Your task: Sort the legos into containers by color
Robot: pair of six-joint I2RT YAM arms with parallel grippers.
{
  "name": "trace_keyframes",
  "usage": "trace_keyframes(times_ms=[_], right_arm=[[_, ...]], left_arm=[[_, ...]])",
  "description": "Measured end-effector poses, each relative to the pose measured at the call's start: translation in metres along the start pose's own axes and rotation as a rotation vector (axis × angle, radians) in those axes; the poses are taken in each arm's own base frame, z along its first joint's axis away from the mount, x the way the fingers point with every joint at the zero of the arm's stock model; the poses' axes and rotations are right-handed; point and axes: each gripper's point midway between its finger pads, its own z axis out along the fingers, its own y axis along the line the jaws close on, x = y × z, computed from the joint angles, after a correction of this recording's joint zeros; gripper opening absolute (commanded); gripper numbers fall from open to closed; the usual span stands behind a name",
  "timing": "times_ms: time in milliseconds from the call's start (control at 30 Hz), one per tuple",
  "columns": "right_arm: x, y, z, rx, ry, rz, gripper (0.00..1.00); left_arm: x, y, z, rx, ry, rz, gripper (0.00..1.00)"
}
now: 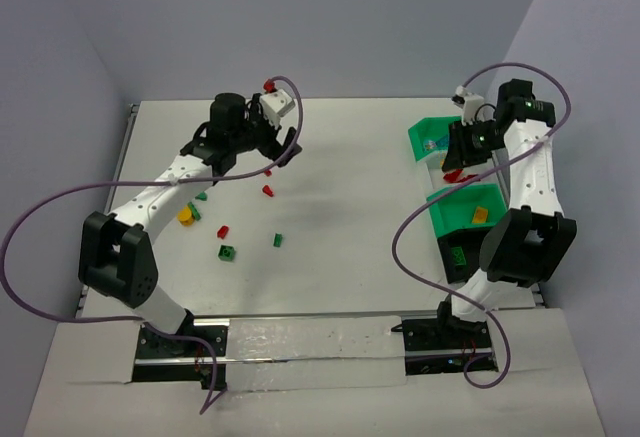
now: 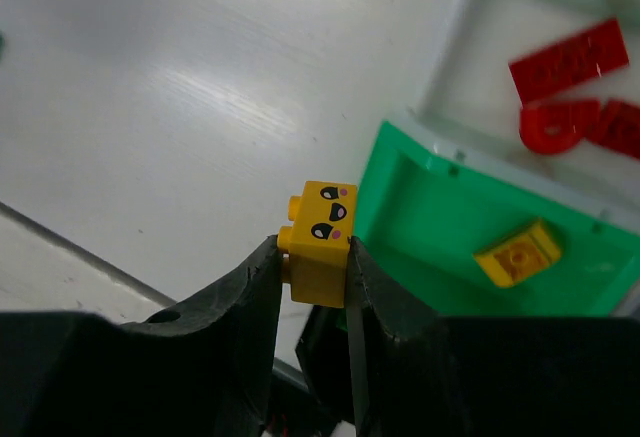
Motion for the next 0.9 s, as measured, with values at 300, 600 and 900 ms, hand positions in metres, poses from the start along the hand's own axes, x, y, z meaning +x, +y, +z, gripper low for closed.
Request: trace_keyframes(times_ms=[300, 600, 900], right_arm=[[0.106, -0.039, 0.022, 0.152, 0.307, 0.082, 0.0], [0.091, -0.073, 0.032, 0.313, 0.235, 0.125, 0.04], [0.102, -0.095, 0.043, 0.4, 0.275, 0.152, 0.32]], left_arm=[[0.034, 0.036, 0.0, -0.09, 0.103, -0.144, 0.99], [0.071, 0.053, 0.012, -0.162, 0.233, -0.211, 0.96], [0.107, 0.066, 0.01, -0.224, 0.364, -0.223, 0.88]])
